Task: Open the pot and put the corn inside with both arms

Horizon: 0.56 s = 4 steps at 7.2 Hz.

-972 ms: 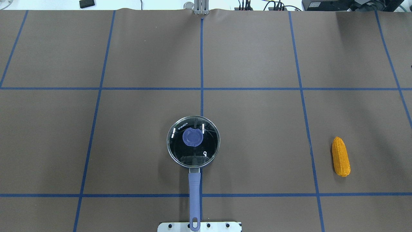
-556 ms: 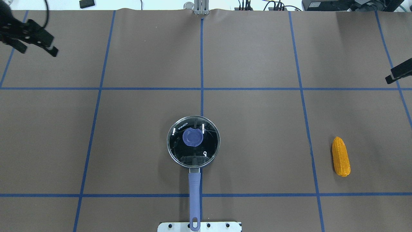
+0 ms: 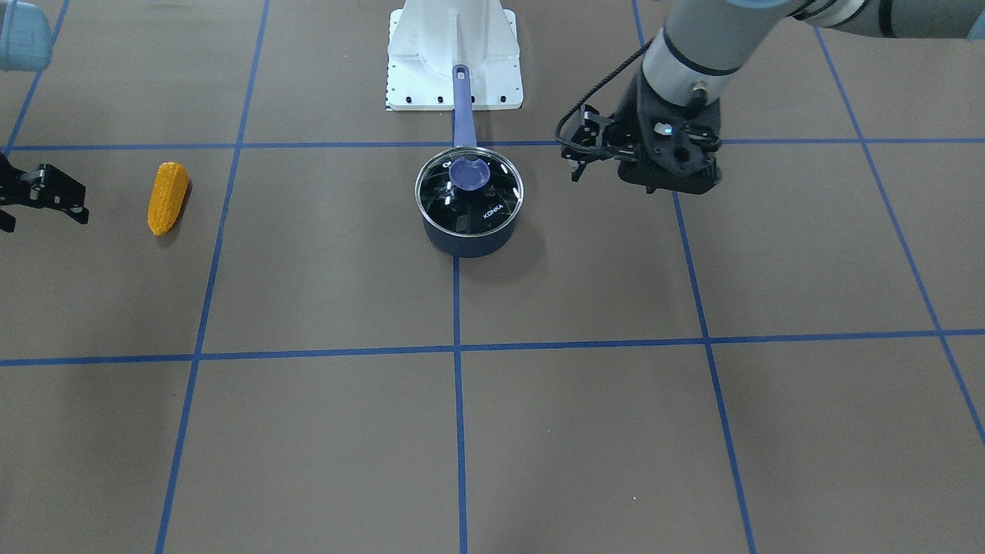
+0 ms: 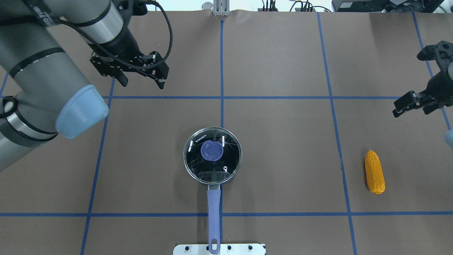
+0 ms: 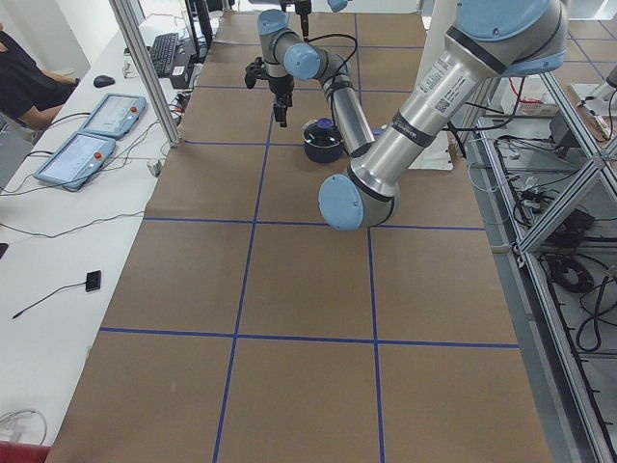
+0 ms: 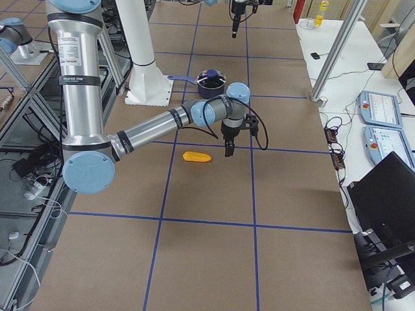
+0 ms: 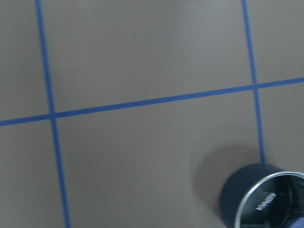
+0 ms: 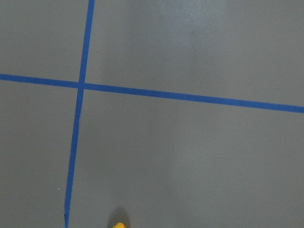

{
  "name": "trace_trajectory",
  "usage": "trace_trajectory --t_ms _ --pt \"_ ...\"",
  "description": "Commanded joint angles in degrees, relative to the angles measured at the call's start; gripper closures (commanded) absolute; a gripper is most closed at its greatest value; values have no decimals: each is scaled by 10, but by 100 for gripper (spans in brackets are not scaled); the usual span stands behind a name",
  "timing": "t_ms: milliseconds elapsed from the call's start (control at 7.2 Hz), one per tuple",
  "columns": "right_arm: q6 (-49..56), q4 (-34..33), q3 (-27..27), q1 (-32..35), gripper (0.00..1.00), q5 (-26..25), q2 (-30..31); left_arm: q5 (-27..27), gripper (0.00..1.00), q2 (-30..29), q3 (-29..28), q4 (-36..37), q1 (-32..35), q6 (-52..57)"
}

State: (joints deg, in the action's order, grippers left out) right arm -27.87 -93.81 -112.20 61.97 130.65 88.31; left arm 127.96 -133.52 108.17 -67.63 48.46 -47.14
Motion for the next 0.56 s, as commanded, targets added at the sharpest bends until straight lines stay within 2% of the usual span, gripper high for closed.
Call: trace_trajectory --t_ms 0,278,417 --pt "-22 1 -19 -52 0 -12 32 -51 0 -54 -42 -9 -55 -45" --pt "-94 10 -43 -115 0 -55 41 -93 0 -71 -57 -9 -99 -52" --pt "-103 54 -43 -128 0 -59 67 -109 0 -71 -65 -14 -120 -52"
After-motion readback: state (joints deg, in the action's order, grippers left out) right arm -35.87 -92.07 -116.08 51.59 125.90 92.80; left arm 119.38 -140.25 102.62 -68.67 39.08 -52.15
